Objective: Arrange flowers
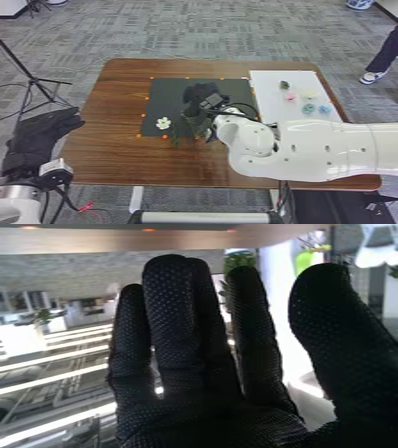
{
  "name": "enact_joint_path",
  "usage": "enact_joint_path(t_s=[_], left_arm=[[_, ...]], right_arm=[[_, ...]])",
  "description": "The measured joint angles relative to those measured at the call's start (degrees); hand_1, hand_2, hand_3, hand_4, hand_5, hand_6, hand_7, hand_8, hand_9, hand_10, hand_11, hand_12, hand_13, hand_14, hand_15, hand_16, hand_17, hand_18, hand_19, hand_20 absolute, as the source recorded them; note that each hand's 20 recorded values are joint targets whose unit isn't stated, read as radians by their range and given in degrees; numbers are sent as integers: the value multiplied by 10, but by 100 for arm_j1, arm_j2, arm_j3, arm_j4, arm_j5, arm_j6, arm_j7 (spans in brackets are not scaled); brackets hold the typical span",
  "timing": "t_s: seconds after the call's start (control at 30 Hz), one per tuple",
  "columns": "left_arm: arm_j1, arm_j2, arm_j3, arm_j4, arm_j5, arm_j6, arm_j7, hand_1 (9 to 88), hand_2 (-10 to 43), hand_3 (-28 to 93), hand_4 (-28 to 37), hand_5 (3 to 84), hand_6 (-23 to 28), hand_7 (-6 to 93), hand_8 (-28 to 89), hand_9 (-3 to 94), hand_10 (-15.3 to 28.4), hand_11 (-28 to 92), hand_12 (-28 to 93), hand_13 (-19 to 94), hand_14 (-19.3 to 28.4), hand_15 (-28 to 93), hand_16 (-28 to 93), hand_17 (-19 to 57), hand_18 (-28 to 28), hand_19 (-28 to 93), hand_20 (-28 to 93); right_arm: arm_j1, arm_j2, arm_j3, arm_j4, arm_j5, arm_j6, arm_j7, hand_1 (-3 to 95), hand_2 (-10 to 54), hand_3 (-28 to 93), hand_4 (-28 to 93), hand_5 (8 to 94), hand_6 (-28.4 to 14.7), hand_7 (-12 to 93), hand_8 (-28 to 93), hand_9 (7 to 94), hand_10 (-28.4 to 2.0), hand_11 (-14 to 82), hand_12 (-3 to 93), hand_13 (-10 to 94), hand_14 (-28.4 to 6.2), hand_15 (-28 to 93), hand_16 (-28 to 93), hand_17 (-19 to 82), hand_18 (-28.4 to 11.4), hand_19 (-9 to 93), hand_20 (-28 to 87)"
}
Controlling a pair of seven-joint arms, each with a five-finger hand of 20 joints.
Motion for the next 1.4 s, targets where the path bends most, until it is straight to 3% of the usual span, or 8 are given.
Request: enact_joint_path(t_s=[0.17, 0.33, 0.4, 0.8, 1.4], left_arm=[[62, 49, 19, -28, -93, 85, 112, 236, -15, 880, -227, 590, 125, 148, -102, 475, 203, 374, 128, 335, 233, 555, -86, -54, 177, 424, 138], [231, 157, 35, -65, -254, 207, 394, 234, -13, 883, -228, 586, 127, 147, -102, 476, 204, 373, 128, 335, 233, 555, -85, -54, 177, 424, 138], [276, 185, 58, -72, -293, 241, 443, 234, -13, 883, -228, 584, 127, 148, -101, 476, 204, 373, 128, 335, 234, 555, -85, -54, 178, 424, 138], [304, 193, 189, -111, -333, 334, 442, 232, -13, 886, -230, 579, 127, 150, -102, 476, 204, 372, 128, 336, 234, 554, -84, -55, 178, 425, 138], [185, 192, 350, -120, -316, 360, 374, 231, -11, 886, -231, 578, 128, 150, -103, 475, 204, 373, 129, 335, 235, 555, -85, -55, 178, 425, 137]], right_arm=[[134, 418, -116, 17, 16, -77, 0, 369, -59, 826, -266, 559, -15, 251, -181, 626, -169, 240, 152, 632, -110, 654, 146, 209, -225, 875, 2], [156, 878, -86, 66, 68, -205, 42, 356, -48, 820, -265, 545, -19, 244, -179, 623, -172, 237, 152, 634, -112, 656, 146, 210, -228, 876, 5], [156, 1067, -75, 73, 102, -256, 88, 351, -47, 818, -264, 536, -21, 241, -176, 620, -175, 235, 152, 634, -114, 658, 147, 211, -229, 878, 6], [-11, 2094, 168, 184, 263, -587, 455, 330, -35, 808, -258, 508, -27, 225, -166, 610, -187, 230, 152, 639, -121, 673, 150, 214, -236, 885, 8], [-195, 2760, 256, 605, 336, -950, 860, 327, -37, 811, -256, 485, -31, 217, -161, 574, -198, 223, 153, 630, -122, 682, 153, 213, -237, 890, 1]])
